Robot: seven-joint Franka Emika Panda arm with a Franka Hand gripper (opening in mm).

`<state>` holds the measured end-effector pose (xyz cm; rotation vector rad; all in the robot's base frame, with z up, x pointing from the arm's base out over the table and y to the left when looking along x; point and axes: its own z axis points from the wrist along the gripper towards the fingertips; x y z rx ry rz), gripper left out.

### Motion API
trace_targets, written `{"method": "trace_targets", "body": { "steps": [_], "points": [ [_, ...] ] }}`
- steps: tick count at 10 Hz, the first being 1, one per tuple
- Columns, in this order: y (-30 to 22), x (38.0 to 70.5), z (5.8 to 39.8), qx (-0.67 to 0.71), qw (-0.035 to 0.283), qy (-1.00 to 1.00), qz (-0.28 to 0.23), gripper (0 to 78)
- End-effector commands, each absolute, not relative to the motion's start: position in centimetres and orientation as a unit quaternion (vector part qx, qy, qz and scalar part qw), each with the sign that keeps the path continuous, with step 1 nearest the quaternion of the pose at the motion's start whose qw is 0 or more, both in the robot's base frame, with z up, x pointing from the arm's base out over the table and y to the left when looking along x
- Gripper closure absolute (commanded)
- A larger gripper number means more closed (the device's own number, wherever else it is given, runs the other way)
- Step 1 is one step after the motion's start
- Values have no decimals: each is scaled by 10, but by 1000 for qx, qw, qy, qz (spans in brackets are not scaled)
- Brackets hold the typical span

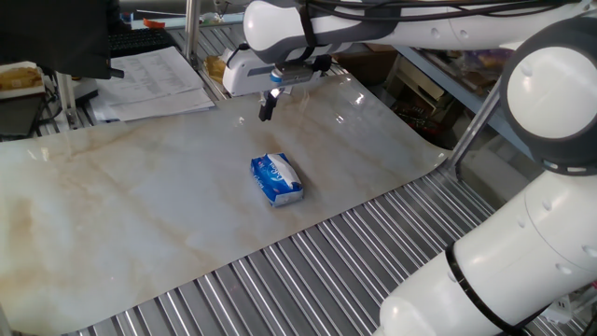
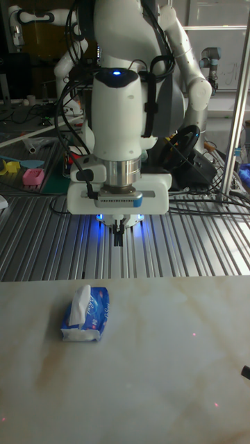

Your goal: Pull out a napkin

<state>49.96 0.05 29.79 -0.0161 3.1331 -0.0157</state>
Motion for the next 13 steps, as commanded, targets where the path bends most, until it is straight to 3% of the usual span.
{"method": "trace_targets", "body": {
  "steps": [1,13],
  "points": [
    [-2,507,302,-9,7,1000,-4,776],
    [-60,499,277,-34,15,999,8,776]
  ]
}}
